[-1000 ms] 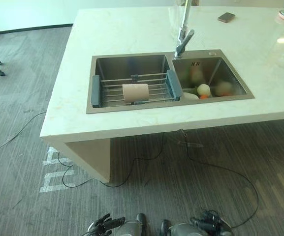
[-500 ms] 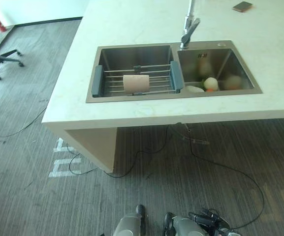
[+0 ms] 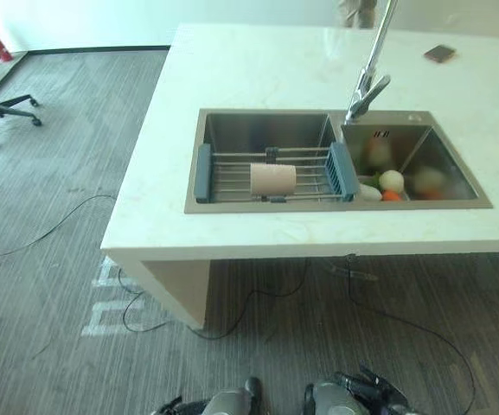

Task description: Place the dishes in the dishwasher.

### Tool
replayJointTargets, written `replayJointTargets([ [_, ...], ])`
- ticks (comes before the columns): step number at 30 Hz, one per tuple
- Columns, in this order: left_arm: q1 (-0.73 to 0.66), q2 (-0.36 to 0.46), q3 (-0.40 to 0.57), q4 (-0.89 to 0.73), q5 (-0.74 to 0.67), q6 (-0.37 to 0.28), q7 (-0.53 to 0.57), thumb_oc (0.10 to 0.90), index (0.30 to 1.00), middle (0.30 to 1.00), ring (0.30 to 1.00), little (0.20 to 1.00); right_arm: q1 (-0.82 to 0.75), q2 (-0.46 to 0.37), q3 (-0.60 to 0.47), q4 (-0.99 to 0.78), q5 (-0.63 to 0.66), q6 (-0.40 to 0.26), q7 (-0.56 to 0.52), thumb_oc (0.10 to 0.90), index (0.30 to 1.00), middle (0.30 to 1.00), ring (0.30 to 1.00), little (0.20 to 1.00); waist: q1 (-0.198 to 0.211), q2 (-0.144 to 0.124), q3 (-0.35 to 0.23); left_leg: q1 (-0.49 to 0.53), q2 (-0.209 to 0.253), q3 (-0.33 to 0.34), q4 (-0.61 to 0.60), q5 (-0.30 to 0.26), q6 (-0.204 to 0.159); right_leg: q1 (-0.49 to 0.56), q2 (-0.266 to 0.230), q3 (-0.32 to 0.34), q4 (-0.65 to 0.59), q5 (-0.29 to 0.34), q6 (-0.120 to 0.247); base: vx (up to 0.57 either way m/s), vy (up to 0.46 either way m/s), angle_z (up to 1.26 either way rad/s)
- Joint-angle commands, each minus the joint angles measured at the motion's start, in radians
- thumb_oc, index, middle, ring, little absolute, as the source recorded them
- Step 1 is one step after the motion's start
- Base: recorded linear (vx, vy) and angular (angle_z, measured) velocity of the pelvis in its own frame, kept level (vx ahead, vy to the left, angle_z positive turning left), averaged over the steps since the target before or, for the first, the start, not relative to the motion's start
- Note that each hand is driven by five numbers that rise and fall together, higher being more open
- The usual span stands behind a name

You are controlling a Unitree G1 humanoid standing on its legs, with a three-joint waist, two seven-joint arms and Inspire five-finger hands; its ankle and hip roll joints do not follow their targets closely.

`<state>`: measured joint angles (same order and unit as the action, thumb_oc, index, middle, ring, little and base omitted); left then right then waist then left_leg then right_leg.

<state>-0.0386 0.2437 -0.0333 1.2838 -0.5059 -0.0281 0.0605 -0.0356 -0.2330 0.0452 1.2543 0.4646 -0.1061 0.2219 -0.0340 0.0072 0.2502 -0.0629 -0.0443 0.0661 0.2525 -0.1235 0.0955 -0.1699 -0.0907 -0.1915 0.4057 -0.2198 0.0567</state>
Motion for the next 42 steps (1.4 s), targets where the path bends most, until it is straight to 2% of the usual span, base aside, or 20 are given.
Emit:
replayJointTargets([
  [1,0.014,-0.007,0.025,-0.016,-0.035,0.013,0.014,0.8,0.9,0.9,0.9,0.9,0.044,-0.029,0.021,0.047,-0.061,0.02,-0.002,0.8,0.9,0.9,0.9,0.9,0.008,0.043,0.017,-0.026,0.035,-0.076,0.048,-0.124,-0.026,0.095,0.032,-0.004,-0.106,0.08,0.027,0.09,-0.179,0.16],
  [4,0.019,-0.021,0.027,-0.019,-0.024,0.034,0.005,0.8,0.9,0.9,0.9,0.9,0.043,-0.03,0.024,0.055,-0.034,0.025,-0.016,0.8,0.9,0.9,0.9,0.9,0.022,0.017,-0.006,-0.037,0.047,-0.044,0.048,-0.116,-0.046,0.109,0.026,-0.01,-0.106,0.027,0.022,0.1,-0.178,0.05],
  [6,0.037,-0.055,0.01,-0.011,0.007,0.026,0.009,0.8,0.9,0.9,0.9,0.9,0.051,-0.034,0.011,0.048,-0.014,0.044,-0.026,0.8,0.9,0.9,0.9,0.9,0.025,-0.005,-0.028,-0.034,0.052,-0.026,0.048,-0.121,-0.058,0.122,0.024,-0.003,-0.106,0.0,0.016,0.13,-0.158,-0.18],
  [7,0.051,-0.069,-0.003,-0.014,0.005,0.021,0.018,0.8,0.9,0.9,0.9,0.9,0.054,-0.04,0.002,0.045,-0.043,0.042,-0.013,0.8,0.9,0.9,0.9,0.9,0.03,-0.014,-0.034,-0.034,0.052,-0.016,0.048,-0.121,-0.065,0.116,0.017,0.0,-0.106,-0.009,0.016,0.09,-0.129,-0.19],
  [13,0.068,-0.07,0.003,0.0,0.017,0.017,0.022,0.8,0.9,0.9,0.9,0.9,0.056,-0.039,0.001,0.051,-0.059,0.028,0.008,0.8,0.9,0.9,0.9,0.9,0.036,-0.018,-0.046,-0.033,0.059,-0.008,0.048,-0.122,-0.076,0.118,0.012,-0.005,-0.106,-0.014,0.014,0.05,-0.053,-0.14],
  [20,0.076,-0.065,-0.004,-0.001,0.028,0.025,0.015,0.8,0.9,0.9,0.9,0.9,0.071,-0.036,0.003,0.05,-0.031,-0.004,0.041,0.8,0.9,0.9,0.9,0.9,0.025,-0.01,-0.053,-0.019,0.058,-0.014,0.048,-0.13,-0.078,0.131,0.014,0.002,-0.106,-0.024,0.011,0.03,-0.012,0.01],
  [21,0.003,-0.041,-0.105,-0.103,-0.016,0.133,-0.234,0.8,0.9,0.9,0.9,0.9,-0.018,-0.052,-0.014,0.001,0.117,0.102,0.097,0.8,0.9,0.9,0.9,0.9,0.011,0.059,0.039,-0.074,0.056,-0.008,0.048,-0.085,-0.09,0.136,0.04,-0.061,-0.106,-0.027,-0.017,0.0,0.0,0.0],
  [24,-0.003,-0.047,-0.084,-0.081,0.017,0.155,-0.231,0.8,0.9,0.9,0.9,0.9,-0.023,-0.031,0.0,-0.001,0.143,0.06,0.113,0.8,0.9,0.9,0.9,0.9,0.025,0.051,0.017,-0.059,0.052,-0.01,0.048,-0.093,-0.082,0.152,0.034,-0.077,-0.106,-0.024,-0.01,0.03,0.028,0.25],
  [25,0.001,-0.051,-0.086,-0.061,0.026,0.151,-0.233,0.8,0.9,0.9,0.9,0.9,-0.031,-0.022,0.02,-0.026,0.147,0.047,0.077,0.8,0.9,0.9,0.9,0.9,0.027,0.047,0.004,-0.055,0.05,-0.012,0.048,-0.099,-0.077,0.154,0.033,-0.079,-0.106,-0.024,-0.007,0.05,0.107,0.2],
  [29,0.007,-0.07,-0.084,-0.04,0.026,0.141,-0.248,0.8,0.9,0.9,0.9,0.9,-0.039,-0.008,0.038,-0.048,0.115,0.054,0.001,0.8,0.9,0.9,0.9,0.9,0.031,0.039,-0.008,-0.029,0.045,0.017,0.048,-0.122,-0.06,0.172,0.019,-0.084,-0.106,-0.026,0.002,0.04,0.136,-0.07],
  [31,0.008,-0.075,-0.089,-0.038,0.053,0.133,-0.25,0.8,0.9,0.9,0.9,0.9,-0.043,-0.006,0.033,-0.044,0.098,0.043,-0.013,0.8,0.9,0.9,0.9,0.9,0.032,0.045,-0.008,-0.018,0.033,0.009,0.048,-0.137,-0.039,0.191,0.026,-0.08,-0.106,-0.001,0.009,0.07,0.158,-0.16],
  [32,0.009,-0.073,-0.092,-0.038,0.037,0.14,-0.261,0.8,0.9,0.9,0.9,0.9,-0.048,-0.006,0.036,-0.047,0.079,0.037,-0.02,0.8,0.9,0.9,0.9,0.9,0.028,0.053,-0.002,-0.009,0.028,0.005,0.048,-0.147,-0.019,0.193,0.031,-0.081,-0.063,0.05,0.024,0.06,0.184,-0.1],
  [34,0.007,-0.065,-0.095,-0.049,0.011,0.143,-0.26,0.8,0.9,0.9,0.9,0.9,-0.05,-0.008,0.041,-0.062,0.073,0.025,-0.017,0.8,0.9,0.9,0.9,0.9,0.02,0.051,0.017,0.0,0.004,-0.004,0.048,-0.158,0.015,0.091,0.003,-0.051,0.183,0.1,0.054,0.01,0.134,-0.21],
  [35,0.003,-0.057,-0.104,-0.054,0.019,0.143,-0.252,0.8,0.9,0.9,0.9,0.9,-0.05,-0.012,0.04,-0.068,0.082,0.024,-0.01,0.8,0.9,0.9,0.9,0.9,0.017,0.051,0.027,0.003,-0.002,-0.011,0.048,-0.16,0.023,0.042,-0.011,-0.041,0.246,0.118,0.056,-0.02,0.025,-0.26],
  [36,-0.002,-0.048,-0.114,-0.059,0.015,0.149,-0.243,0.8,0.9,0.9,0.9,0.9,-0.049,-0.015,0.039,-0.073,0.094,0.024,-0.004,0.8,0.9,0.9,0.9,0.9,0.013,0.053,0.036,0.004,-0.004,-0.018,0.048,-0.16,0.023,0.011,-0.017,-0.037,0.256,0.132,0.053,0.01,-0.05,-0.11],
  [38,-0.016,-0.032,-0.106,-0.064,0.011,0.166,-0.231,0.8,0.9,0.9,0.9,0.9,-0.049,-0.017,0.043,-0.085,0.103,0.02,-0.003,0.8,0.9,0.9,0.9,0.9,0.005,0.056,0.04,0.001,0.007,-0.031,0.048,-0.15,0.001,0.034,0.001,-0.025,-0.015,0.146,0.049,0.09,-0.204,0.11],
  [39,-0.019,-0.029,-0.101,-0.058,0.011,0.164,-0.226,0.8,0.9,0.9,0.9,0.9,-0.049,-0.014,0.04,-0.083,0.094,0.02,-0.004,0.8,0.9,0.9,0.9,0.9,-0.003,0.051,0.039,0.007,0.004,-0.038,0.048,-0.158,0.001,0.028,0.0,-0.001,-0.106,0.182,0.059,0.17,-0.319,0.03],
  [40,-0.019,-0.025,-0.096,-0.045,0.003,0.158,-0.227,0.8,0.9,0.9,0.9,0.9,-0.047,-0.008,0.03,-0.067,0.078,0.014,-0.001,0.8,0.9,0.9,0.9,0.9,-0.014,0.035,0.037,0.018,-0.006,-0.036,0.048,-0.174,0.005,-0.025,-0.022,0.04,-0.106,0.203,0.079,0.17,-0.28,0.06],
  [42,-0.011,-0.03,-0.085,-0.035,-0.018,0.155,-0.207,0.8,0.9,0.9,0.9,0.9,-0.042,-0.007,0.024,-0.052,0.059,0.007,0.004,0.8,0.9,0.9,0.9,0.9,-0.01,0.027,0.029,0.025,0.002,-0.021,0.048,-0.175,-0.009,-0.019,-0.025,0.029,-0.106,0.146,0.074,0.23,-0.368,0.21],
])
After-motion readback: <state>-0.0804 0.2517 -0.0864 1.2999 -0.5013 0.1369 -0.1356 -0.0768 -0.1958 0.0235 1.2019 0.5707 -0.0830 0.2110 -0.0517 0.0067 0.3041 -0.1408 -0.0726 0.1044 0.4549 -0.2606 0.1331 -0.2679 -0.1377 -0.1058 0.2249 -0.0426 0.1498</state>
